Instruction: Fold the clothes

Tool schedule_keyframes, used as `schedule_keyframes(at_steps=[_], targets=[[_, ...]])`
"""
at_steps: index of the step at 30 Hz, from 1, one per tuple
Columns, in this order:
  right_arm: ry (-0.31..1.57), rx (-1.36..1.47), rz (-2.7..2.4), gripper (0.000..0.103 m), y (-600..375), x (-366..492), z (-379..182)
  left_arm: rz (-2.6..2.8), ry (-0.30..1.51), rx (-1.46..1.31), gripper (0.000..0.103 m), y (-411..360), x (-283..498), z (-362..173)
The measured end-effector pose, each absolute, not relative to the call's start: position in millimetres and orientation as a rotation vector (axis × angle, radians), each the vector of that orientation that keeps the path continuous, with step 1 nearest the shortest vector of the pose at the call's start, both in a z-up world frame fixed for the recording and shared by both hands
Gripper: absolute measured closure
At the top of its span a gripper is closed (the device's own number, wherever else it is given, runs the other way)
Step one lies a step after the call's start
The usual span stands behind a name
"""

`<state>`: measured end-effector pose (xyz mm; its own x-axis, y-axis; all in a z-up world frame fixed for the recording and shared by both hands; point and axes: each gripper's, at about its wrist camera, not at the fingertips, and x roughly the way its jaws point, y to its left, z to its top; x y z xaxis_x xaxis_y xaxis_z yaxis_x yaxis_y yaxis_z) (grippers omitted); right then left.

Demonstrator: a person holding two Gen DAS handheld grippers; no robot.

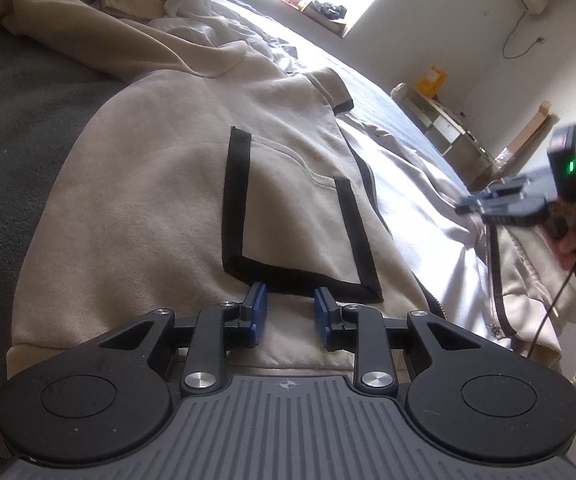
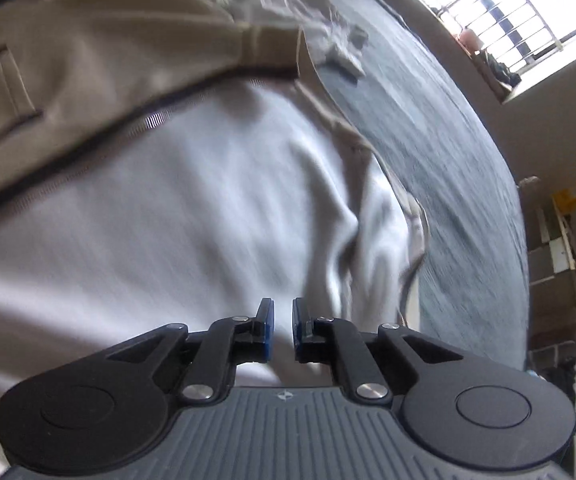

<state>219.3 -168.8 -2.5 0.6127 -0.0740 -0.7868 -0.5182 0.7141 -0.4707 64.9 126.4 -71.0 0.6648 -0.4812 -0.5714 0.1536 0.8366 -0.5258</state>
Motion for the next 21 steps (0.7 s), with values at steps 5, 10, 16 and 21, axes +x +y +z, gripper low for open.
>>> schedule_keyframes(at_steps=[5,10,16,21], targets=[[0.887,-0.314,0.306,0.066,-150.2,292.4,12.1,-0.392,0.737,-0.431,0.073,127.9,58.8,-60.3],[0.854,-0.052,0.36,0.068,-137.4,350.9,15.9,-0.375,0.66,-0.426,0.071,146.5,53.2,-50.2],[0.901,0.012,0.333,0.078,-106.2,412.2,-38.3,-0.319,0.664,-0.484,0.07,168.9,62.6,-64.5],[0.896,0.138,0.272,0.079,-118.3,422.5,-60.7,-0.332,0.632,-0.605,0.07,194.1,58.9,-67.8]])
